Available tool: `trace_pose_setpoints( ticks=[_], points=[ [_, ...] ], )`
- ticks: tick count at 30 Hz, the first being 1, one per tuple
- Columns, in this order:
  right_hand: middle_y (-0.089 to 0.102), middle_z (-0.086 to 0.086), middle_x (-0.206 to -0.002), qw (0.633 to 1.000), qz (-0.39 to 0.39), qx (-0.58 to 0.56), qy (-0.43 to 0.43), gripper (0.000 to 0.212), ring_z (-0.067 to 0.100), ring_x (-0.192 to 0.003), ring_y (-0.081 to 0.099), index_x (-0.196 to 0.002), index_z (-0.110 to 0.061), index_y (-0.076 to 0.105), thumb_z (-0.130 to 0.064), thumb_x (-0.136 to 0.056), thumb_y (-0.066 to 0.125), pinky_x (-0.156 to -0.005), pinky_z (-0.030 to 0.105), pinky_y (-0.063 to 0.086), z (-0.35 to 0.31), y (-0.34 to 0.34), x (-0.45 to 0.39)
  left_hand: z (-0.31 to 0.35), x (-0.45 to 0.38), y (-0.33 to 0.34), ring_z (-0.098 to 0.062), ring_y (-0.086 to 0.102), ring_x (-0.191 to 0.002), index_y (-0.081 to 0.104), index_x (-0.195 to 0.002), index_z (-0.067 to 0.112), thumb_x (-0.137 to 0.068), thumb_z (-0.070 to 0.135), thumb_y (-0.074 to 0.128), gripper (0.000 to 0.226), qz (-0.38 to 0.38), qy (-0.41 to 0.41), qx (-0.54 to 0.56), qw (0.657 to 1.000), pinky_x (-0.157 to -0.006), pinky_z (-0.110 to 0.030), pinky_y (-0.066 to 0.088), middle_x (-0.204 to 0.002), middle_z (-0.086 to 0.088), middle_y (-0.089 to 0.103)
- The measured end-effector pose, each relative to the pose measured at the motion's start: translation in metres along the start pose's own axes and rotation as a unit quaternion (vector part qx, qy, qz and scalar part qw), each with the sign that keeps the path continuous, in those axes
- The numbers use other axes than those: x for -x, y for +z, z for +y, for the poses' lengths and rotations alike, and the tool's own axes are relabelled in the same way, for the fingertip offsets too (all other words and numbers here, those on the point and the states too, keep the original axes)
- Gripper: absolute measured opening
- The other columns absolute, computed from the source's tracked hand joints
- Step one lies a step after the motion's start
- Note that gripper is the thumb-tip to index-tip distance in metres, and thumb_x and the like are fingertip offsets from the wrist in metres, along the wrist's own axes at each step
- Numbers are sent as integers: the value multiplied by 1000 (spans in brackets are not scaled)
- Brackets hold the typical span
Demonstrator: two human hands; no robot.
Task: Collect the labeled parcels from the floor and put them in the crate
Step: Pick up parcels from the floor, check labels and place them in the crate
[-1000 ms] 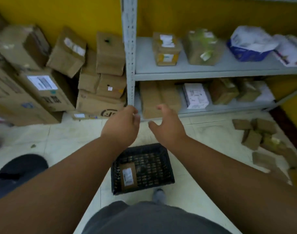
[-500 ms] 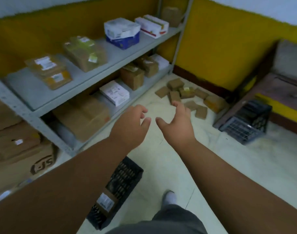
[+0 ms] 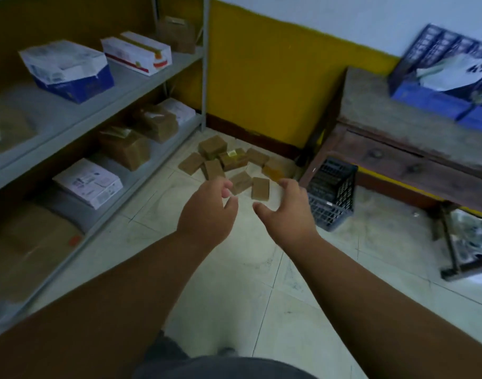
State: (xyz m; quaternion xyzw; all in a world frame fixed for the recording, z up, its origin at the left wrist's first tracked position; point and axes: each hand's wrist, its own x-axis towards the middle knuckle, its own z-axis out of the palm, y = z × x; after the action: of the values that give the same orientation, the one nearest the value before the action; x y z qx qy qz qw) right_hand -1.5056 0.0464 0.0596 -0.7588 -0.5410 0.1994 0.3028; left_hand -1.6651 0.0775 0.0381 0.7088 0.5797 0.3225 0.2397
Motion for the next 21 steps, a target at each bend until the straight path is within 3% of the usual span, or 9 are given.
trace_pose_setpoints(
  ticks=[9, 13, 16, 17, 19, 21],
  points=[
    [44, 4, -142, 996, -3, -41, 75, 73, 24, -125, 50, -142, -24, 40, -43, -81, 76, -95, 34, 47, 13, 46, -154, -28, -158, 47, -10, 54, -78, 55, -119, 23, -92, 30, 56, 28, -57, 1, 0, 998, -58, -22, 38, -100, 5, 59],
    [45, 3, -139, 995, 16, -43, 83, 72, 20, -114, 54, -142, -25, 39, -42, -82, 76, -75, 22, 46, 7, 49, -255, -29, -271, 70, -14, 58, -88, 57, -119, 21, -91, 30, 58, 30, -79, 33, 11, 996, -68, -31, 49, -102, 5, 60],
    [46, 0, -135, 992, 17, -61, 109, 73, 8, -81, 62, -141, -30, 38, -43, -81, 77, -47, 16, 49, 2, 43, -314, -27, -344, 84, -14, 59, -89, 57, -118, 23, -90, 30, 59, 29, -95, 55, 6, 994, -67, -30, 46, -102, 7, 59],
    [46, -1, -135, 991, 22, -68, 115, 73, 8, -77, 62, -141, -31, 38, -44, -81, 77, -48, 19, 53, 2, 42, -330, -26, -366, 89, -13, 59, -89, 57, -119, 24, -90, 31, 60, 29, -106, 65, 5, 992, -68, -30, 49, -103, 7, 59],
    [45, 1, -139, 988, 29, -70, 138, 74, 10, -91, 61, -141, -30, 37, -43, -80, 77, -64, 34, 62, 4, 42, -357, -23, -399, 104, -12, 58, -90, 56, -120, 27, -91, 32, 61, 30, -131, 68, 12, 989, -73, -35, 54, -105, 8, 58],
    [44, 2, -142, 982, 28, -82, 167, 75, 21, -105, 60, -142, -29, 37, -41, -80, 77, -76, 47, 62, 9, 43, -380, -22, -424, 124, -11, 58, -89, 55, -119, 27, -91, 32, 61, 29, -156, 71, 27, 985, -71, -33, 53, -105, 9, 58]
  ],
)
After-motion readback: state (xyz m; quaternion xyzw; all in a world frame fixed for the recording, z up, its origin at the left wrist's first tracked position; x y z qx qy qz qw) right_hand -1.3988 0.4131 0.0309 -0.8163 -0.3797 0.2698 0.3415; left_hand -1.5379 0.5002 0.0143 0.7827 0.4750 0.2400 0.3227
